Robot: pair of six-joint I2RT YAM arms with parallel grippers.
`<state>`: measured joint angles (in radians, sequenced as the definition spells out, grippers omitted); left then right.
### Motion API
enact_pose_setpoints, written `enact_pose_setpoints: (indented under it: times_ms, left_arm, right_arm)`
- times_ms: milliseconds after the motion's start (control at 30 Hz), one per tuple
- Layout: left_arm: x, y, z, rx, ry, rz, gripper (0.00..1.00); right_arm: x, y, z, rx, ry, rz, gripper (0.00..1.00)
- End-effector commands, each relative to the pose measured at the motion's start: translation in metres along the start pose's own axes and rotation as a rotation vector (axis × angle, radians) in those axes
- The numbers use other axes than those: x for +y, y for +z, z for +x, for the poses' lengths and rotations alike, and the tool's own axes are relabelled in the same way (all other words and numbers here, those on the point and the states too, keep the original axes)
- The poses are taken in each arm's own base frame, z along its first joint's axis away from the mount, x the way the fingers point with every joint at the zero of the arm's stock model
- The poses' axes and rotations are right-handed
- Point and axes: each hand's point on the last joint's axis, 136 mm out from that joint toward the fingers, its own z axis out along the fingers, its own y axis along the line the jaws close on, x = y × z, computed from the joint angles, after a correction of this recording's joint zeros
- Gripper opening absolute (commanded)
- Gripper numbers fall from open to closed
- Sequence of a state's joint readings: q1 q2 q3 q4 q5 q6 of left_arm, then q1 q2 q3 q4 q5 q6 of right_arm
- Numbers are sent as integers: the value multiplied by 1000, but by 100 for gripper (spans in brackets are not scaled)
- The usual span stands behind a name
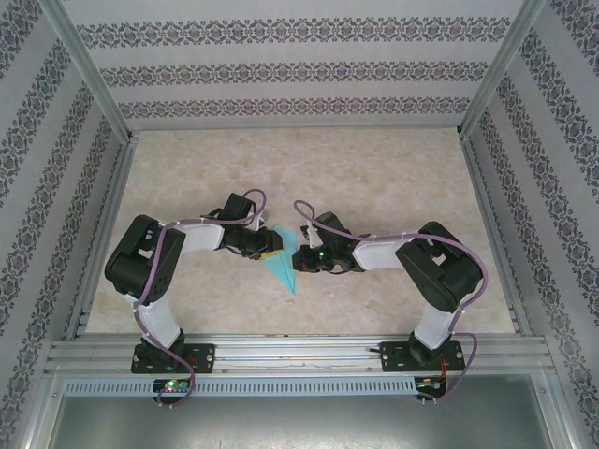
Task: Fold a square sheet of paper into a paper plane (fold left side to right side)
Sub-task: Fourth fold the wing at the center of the table.
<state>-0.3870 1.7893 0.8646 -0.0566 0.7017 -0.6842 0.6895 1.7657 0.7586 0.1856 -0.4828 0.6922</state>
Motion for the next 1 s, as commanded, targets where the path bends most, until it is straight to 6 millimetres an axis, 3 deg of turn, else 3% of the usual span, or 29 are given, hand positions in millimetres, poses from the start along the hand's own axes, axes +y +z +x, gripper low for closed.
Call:
enact_pose_setpoints:
  times_ms: [0,367,967]
  left_arm:
    - [34,11,12,29,-29,-128,36]
    - [34,11,12,30,-29,-128,36]
    - [32,9,12,24,-25,-124,36]
  right_arm:
    - [-7,3,-5,-6,-13,33,4]
    - [-3,3,-9,-4,-24,29,4]
    - [-24,9,6,44,10,107,2]
